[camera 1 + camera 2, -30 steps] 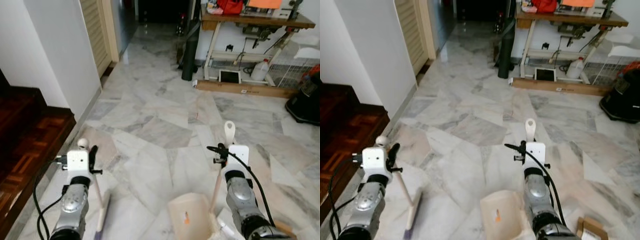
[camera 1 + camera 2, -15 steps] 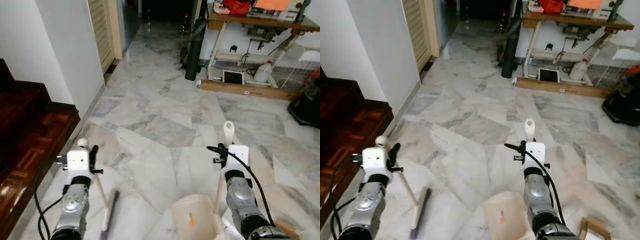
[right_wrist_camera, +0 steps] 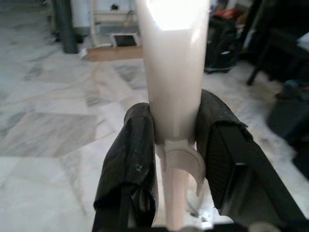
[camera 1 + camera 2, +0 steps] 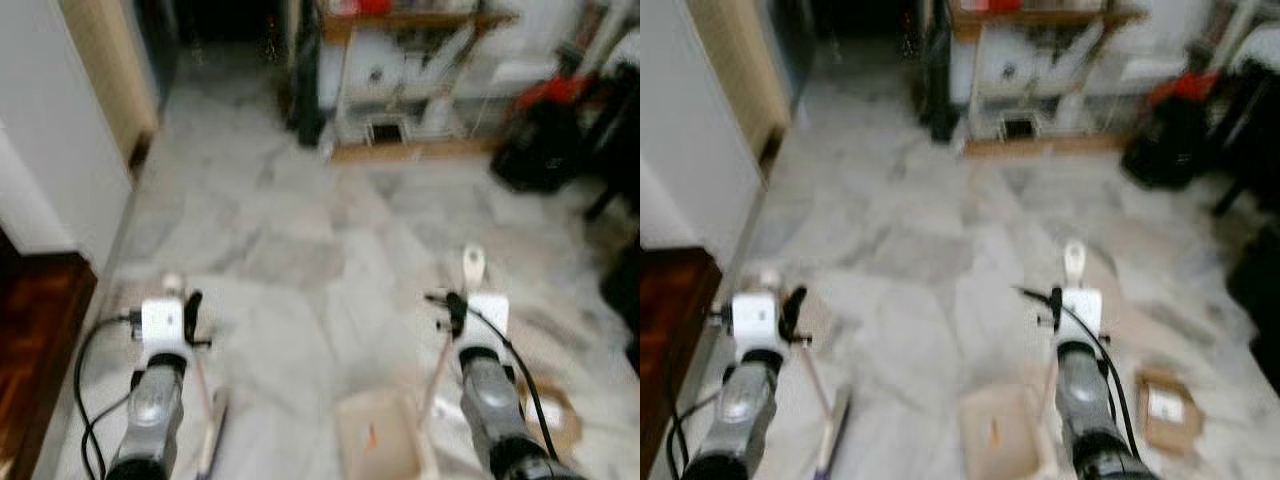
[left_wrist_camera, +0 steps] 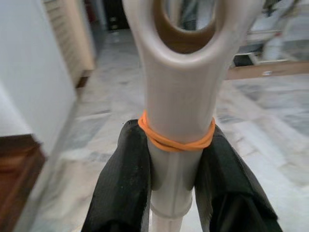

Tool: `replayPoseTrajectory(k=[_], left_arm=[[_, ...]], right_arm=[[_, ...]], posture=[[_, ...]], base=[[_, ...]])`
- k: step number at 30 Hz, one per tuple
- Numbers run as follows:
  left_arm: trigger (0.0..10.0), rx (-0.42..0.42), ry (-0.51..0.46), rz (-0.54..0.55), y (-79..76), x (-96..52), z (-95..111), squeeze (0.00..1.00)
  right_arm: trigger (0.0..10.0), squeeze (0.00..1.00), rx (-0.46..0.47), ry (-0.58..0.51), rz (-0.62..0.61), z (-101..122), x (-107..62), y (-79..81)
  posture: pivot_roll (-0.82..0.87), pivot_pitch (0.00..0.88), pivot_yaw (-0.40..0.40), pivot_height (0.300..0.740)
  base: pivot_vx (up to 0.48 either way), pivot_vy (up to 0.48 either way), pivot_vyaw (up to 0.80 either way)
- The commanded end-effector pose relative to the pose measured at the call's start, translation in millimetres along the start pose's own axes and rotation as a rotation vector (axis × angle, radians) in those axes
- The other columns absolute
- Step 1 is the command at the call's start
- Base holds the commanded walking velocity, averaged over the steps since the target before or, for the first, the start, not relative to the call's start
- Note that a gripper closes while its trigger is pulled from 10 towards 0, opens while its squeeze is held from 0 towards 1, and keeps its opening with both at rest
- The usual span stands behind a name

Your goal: Sweep floor

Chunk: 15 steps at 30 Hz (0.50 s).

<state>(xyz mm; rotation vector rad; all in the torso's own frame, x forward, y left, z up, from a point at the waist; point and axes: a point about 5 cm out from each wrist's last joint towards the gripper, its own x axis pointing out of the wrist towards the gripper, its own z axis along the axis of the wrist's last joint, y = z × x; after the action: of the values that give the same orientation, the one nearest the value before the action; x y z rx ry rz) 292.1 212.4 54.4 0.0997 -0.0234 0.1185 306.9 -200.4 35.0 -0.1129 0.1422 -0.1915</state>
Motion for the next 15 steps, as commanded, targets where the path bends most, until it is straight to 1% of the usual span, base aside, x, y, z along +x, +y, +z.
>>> replayPoseTrajectory(k=[1,11,15], left_arm=[[10.0,0.009,-0.021,0.008,4.6,1.1,3.6,0.0],[10.0,0.009,-0.019,0.005,4.3,2.1,3.8,0.0],[10.0,0.008,-0.019,0.005,4.4,2.4,3.9,0.0]], right_arm=[[10.0,0.0,0.015,-0.04,0.011,10.4,4.6,6.2],[10.0,0.0,0.012,-0.04,0.003,10.7,4.8,6.1],[10.0,0.0,0.011,-0.041,-0.002,10.9,4.9,5.9]], posture=[[0.04,0.0,-0.004,0.74],[0.04,0.0,-0.002,0.74],[0.04,0.0,-0.001,0.74]], base=[[0.0,0.0,-0.73],[0.0,0.0,-0.72],[0.0,0.427,-0.72]])
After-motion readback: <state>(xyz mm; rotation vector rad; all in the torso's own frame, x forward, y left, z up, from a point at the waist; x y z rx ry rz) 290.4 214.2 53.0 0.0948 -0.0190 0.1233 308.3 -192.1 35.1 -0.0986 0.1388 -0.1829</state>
